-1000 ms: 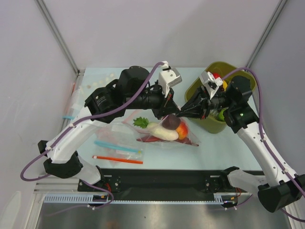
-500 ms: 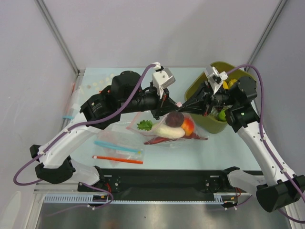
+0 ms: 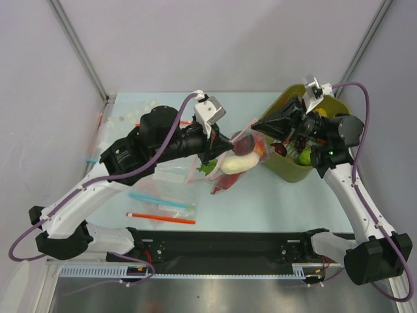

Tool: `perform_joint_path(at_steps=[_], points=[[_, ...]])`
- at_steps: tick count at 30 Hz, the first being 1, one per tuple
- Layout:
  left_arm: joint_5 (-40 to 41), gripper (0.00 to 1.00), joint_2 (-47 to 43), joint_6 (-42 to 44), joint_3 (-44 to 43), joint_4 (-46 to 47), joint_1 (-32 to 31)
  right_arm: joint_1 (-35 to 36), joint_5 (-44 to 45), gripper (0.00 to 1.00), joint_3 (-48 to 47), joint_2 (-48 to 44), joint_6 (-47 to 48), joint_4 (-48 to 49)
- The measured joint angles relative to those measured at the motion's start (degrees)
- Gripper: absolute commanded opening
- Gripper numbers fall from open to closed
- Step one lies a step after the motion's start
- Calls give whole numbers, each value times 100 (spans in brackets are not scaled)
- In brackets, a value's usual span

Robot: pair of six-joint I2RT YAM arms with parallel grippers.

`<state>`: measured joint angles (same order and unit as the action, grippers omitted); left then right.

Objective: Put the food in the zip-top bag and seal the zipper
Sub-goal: Zip the zipper food storage bag at the center of the board.

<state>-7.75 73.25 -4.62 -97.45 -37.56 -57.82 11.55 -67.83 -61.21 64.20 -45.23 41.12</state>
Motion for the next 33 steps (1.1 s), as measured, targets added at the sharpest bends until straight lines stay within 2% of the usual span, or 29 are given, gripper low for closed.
perform_joint_path(at_steps=[6, 17, 27, 33], points=[[133, 0, -461, -92, 407, 11, 11, -136, 706, 0, 15, -9, -28, 131], [227, 0, -1344, -337, 1014, -304, 15, -247, 3344, 0, 109, -627, 1226, -1779], [328, 0, -1449, -398, 1145, -330, 26, -98, 3910, 0, 125, -1165, 1657, -2765], [361, 0, -1394, -459, 1233, -645, 26, 400, 4660, 0, 334, -1510, 2127, -3289]])
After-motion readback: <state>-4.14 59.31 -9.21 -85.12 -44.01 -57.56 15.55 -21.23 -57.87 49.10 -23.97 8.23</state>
